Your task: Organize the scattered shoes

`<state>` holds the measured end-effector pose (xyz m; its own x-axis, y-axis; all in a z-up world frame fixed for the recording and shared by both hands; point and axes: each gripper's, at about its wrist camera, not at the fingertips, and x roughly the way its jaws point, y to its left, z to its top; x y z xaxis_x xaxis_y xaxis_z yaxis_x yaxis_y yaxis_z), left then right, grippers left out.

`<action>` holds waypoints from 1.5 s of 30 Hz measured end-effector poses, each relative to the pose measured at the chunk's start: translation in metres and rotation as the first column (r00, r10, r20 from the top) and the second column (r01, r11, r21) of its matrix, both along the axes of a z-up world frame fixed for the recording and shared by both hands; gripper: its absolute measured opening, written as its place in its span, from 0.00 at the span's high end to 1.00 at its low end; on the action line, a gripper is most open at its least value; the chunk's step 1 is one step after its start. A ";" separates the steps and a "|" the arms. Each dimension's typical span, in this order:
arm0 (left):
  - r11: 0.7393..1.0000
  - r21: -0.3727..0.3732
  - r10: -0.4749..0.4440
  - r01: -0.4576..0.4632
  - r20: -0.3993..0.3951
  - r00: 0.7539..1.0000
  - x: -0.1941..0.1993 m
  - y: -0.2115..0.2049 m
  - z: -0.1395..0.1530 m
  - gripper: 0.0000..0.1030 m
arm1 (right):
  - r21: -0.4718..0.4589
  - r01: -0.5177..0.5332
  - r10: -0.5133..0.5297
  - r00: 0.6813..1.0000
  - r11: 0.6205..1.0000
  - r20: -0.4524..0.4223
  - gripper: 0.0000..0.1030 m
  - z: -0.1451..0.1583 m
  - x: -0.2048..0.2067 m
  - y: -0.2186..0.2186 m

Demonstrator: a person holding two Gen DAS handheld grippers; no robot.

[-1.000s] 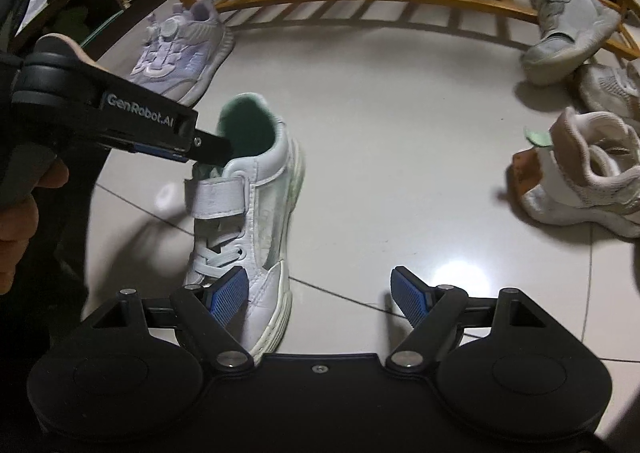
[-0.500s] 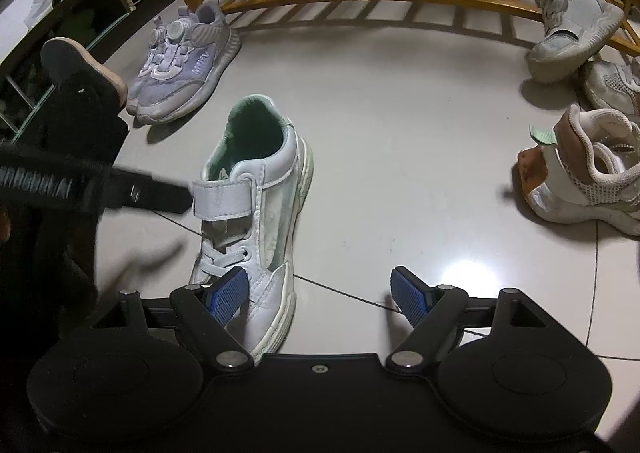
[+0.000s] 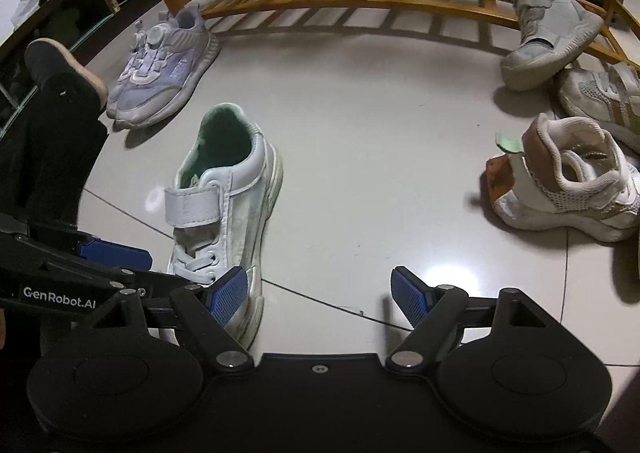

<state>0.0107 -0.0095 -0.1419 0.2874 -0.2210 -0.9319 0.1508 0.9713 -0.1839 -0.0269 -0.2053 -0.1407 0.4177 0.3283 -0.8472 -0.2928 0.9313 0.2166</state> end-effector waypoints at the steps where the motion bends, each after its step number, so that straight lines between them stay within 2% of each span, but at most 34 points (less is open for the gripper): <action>1: 1.000 -0.004 0.004 -0.004 -0.001 1.000 0.001 0.001 0.000 0.61 | -0.003 0.002 -0.002 1.000 1.000 0.003 0.21 0.000 0.000 0.000; 7: 0.999 0.031 0.026 -0.027 0.023 0.999 0.012 0.006 0.006 0.69 | -0.002 -0.003 0.003 1.000 1.000 -0.002 0.21 -0.002 -0.001 0.002; 10: 0.997 0.058 0.038 -0.040 0.039 0.999 0.018 0.008 0.008 0.69 | 0.002 -0.006 0.006 1.000 1.000 -0.005 0.21 -0.002 -0.001 0.003; 18: 0.994 0.063 0.080 -0.084 0.059 0.995 0.030 0.016 0.010 0.71 | 0.004 -0.002 0.002 1.000 1.000 -0.011 0.21 -0.005 -0.001 0.005; 31: 0.994 0.087 0.055 -0.064 0.099 0.994 0.037 0.015 0.010 0.71 | 0.008 0.016 -0.016 1.000 1.000 0.008 0.21 -0.003 -0.001 0.003; 39: 0.988 0.150 -0.058 0.044 0.087 0.995 0.048 0.011 0.014 0.68 | 0.011 0.022 -0.023 1.000 1.000 0.006 0.21 -0.006 0.002 0.004; 45: 0.959 0.208 -0.209 0.194 0.052 0.977 0.058 0.006 0.015 0.61 | 0.014 0.028 -0.028 1.000 1.000 0.009 0.21 -0.005 0.002 0.003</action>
<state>0.0686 -0.0032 -0.1271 0.3251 -0.0917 -0.9412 0.3529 0.9351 0.0308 -0.0252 -0.2021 -0.1461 0.4345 0.3279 -0.8389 -0.2690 0.9361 0.2266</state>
